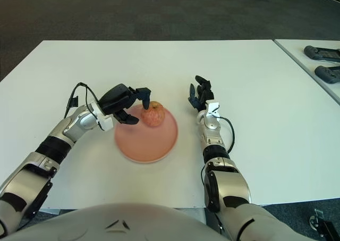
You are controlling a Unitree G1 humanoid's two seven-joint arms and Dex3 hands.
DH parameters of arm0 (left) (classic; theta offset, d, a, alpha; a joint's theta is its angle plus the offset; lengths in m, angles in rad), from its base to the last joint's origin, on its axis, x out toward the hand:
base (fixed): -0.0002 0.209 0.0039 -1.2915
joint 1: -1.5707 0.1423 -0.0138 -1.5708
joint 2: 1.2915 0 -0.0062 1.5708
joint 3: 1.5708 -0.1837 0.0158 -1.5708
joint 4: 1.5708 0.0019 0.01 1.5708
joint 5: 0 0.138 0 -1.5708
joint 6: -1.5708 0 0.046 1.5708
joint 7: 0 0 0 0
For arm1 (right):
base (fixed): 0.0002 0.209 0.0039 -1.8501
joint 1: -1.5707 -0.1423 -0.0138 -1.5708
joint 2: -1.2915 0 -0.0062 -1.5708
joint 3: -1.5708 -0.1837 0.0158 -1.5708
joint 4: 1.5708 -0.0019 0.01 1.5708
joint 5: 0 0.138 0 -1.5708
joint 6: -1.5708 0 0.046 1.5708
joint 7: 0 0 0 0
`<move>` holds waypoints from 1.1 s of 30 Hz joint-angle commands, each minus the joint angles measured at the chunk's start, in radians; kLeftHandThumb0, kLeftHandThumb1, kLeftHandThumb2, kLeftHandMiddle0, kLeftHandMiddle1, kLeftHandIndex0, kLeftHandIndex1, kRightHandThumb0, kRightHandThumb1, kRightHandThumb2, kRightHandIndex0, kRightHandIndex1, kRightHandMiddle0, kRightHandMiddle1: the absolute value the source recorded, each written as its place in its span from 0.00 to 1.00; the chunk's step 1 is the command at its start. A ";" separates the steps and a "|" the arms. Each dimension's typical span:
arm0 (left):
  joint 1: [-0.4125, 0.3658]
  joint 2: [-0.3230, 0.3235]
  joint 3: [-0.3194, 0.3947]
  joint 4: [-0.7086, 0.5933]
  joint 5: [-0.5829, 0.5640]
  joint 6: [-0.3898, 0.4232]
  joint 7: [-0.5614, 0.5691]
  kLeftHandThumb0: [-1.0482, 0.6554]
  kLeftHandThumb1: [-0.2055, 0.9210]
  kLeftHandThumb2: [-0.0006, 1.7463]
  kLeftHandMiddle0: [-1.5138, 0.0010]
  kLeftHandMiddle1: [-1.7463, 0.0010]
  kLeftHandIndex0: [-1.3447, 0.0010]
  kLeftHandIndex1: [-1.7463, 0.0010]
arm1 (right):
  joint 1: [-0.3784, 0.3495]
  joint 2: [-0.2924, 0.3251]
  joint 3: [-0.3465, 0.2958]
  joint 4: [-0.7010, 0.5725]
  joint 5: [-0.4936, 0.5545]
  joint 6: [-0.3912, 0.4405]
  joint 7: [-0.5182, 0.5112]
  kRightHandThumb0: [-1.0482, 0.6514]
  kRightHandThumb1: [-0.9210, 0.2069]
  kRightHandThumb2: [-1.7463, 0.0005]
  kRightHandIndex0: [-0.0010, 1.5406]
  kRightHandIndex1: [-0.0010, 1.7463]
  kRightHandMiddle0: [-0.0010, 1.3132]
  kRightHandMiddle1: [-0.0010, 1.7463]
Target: Put the apple into the plate.
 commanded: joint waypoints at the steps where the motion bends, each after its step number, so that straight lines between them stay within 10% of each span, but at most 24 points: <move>1: -0.002 -0.059 0.067 0.064 -0.095 -0.062 0.095 0.35 0.50 0.72 0.26 0.00 0.57 0.00 | 0.000 -0.004 -0.006 0.020 0.006 0.018 0.000 0.22 0.00 0.64 0.16 0.12 0.00 0.39; 8: -0.021 -0.126 0.174 0.097 -0.130 -0.150 0.254 0.54 0.65 0.61 0.64 0.00 0.73 0.00 | -0.002 -0.004 -0.007 0.024 0.006 0.016 0.000 0.22 0.00 0.64 0.16 0.12 0.00 0.39; 17: -0.119 -0.154 0.323 0.166 -0.198 -0.133 0.387 0.61 0.94 0.34 0.82 0.07 0.90 0.00 | -0.005 -0.005 -0.007 0.028 0.006 0.016 0.001 0.22 0.00 0.64 0.16 0.12 0.00 0.39; 25: -0.088 -0.234 0.436 0.076 -0.202 0.077 0.551 0.17 1.00 0.43 0.95 0.29 0.97 0.12 | -0.006 -0.006 -0.008 0.031 0.006 0.016 0.001 0.22 0.00 0.64 0.16 0.12 0.00 0.39; 33: -0.111 -0.277 0.469 0.177 -0.259 0.112 0.610 0.10 1.00 0.47 0.92 0.44 1.00 0.21 | -0.006 -0.007 -0.009 0.032 0.007 0.014 0.003 0.22 0.00 0.64 0.16 0.12 0.00 0.39</move>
